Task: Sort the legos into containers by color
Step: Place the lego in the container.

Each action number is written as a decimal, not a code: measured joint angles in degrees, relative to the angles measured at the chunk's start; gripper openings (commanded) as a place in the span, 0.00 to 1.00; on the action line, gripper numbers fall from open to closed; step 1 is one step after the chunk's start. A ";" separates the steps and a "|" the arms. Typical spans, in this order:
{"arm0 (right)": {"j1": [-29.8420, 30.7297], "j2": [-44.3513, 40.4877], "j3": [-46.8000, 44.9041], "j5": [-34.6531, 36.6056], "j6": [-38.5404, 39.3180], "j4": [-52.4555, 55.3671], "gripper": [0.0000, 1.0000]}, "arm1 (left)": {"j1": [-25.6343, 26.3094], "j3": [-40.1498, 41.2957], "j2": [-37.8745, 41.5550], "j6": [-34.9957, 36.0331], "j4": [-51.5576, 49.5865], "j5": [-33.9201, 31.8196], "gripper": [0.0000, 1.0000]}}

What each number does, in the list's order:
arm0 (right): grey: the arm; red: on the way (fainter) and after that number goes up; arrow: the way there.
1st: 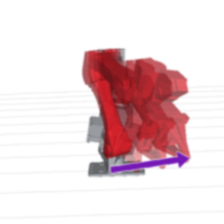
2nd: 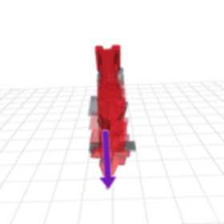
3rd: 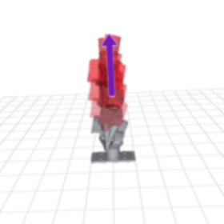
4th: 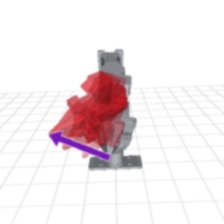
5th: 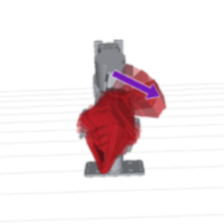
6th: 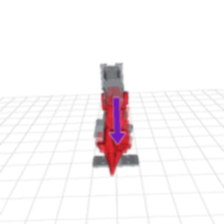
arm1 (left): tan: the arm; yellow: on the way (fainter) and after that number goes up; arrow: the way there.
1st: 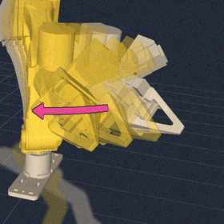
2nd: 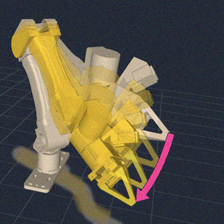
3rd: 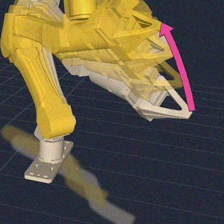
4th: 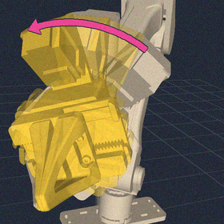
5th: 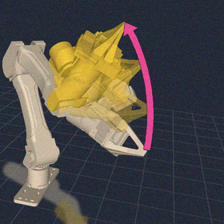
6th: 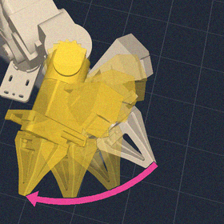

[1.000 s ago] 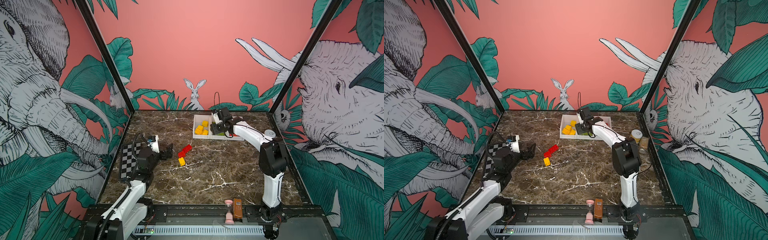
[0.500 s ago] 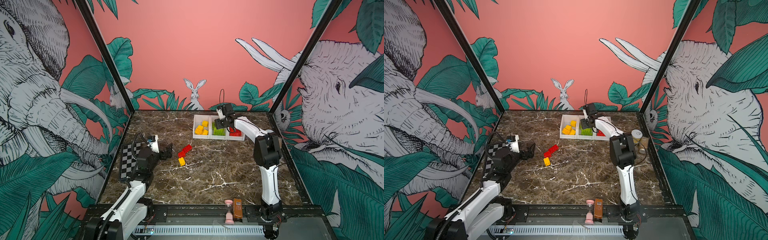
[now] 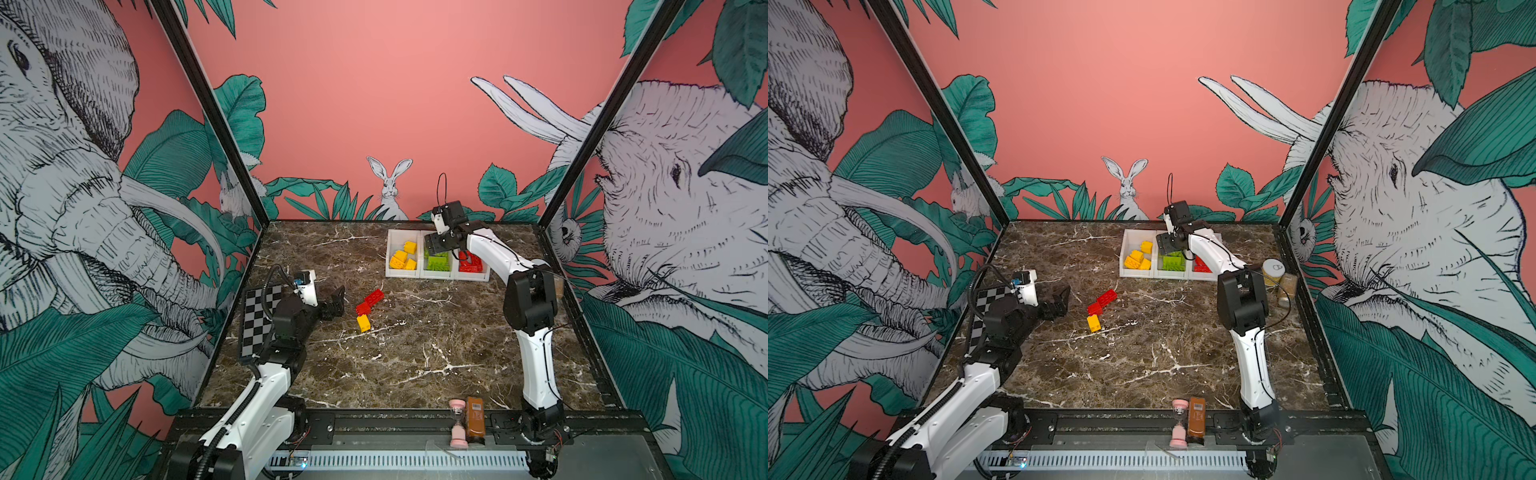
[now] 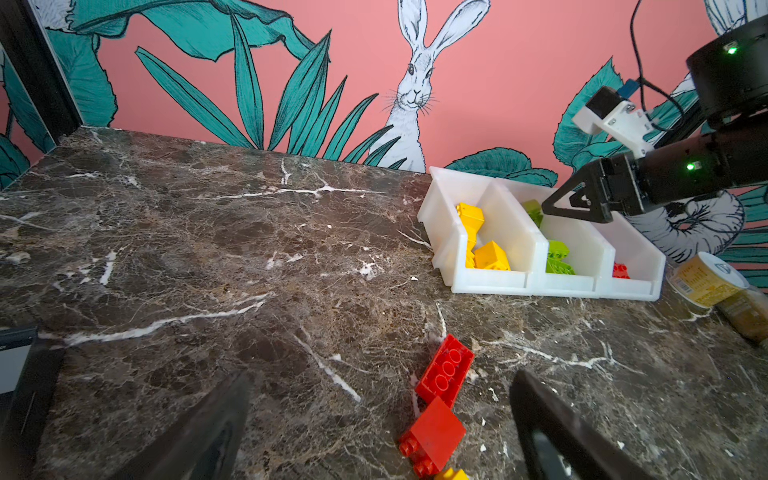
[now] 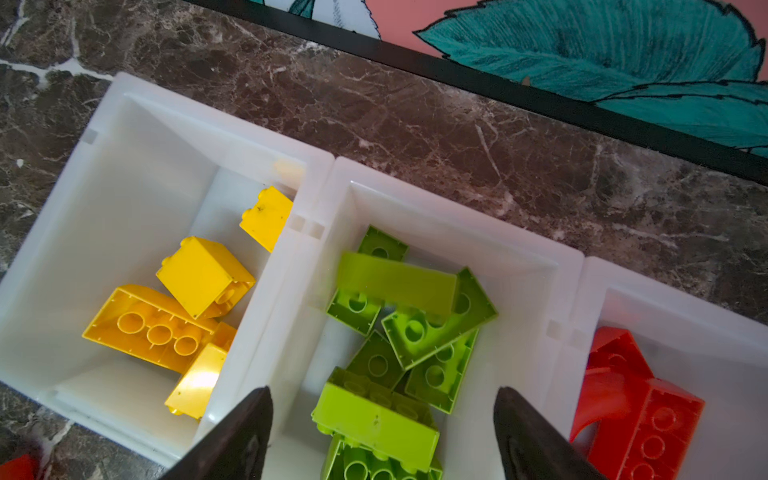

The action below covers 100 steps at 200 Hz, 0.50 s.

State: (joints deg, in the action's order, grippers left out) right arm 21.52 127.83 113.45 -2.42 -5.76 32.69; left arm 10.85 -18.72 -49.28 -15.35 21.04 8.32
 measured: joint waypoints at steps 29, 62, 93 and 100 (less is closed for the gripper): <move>1.38 -6.10 -10.14 -0.39 -0.59 -1.70 0.81 | 0.00 0.00 0.02 0.00 -0.13 -0.26 0.99; 9.64 -18.69 -24.96 -0.90 -4.17 -5.33 0.79 | 0.00 0.00 1.29 0.00 -0.79 -1.77 0.98; 21.97 -24.09 -31.01 -1.31 -9.70 -9.31 0.79 | 0.00 0.24 3.37 0.00 -1.20 -3.76 0.98; 24.41 -23.89 -31.15 -1.27 -10.69 -9.86 0.79 | 0.00 0.33 3.72 0.00 -1.22 -4.31 0.99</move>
State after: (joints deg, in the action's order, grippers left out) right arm 45.93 103.94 82.30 -3.68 -16.45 22.83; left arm 10.85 -18.39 -45.56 -15.35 19.81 4.01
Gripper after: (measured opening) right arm 0.791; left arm 0.986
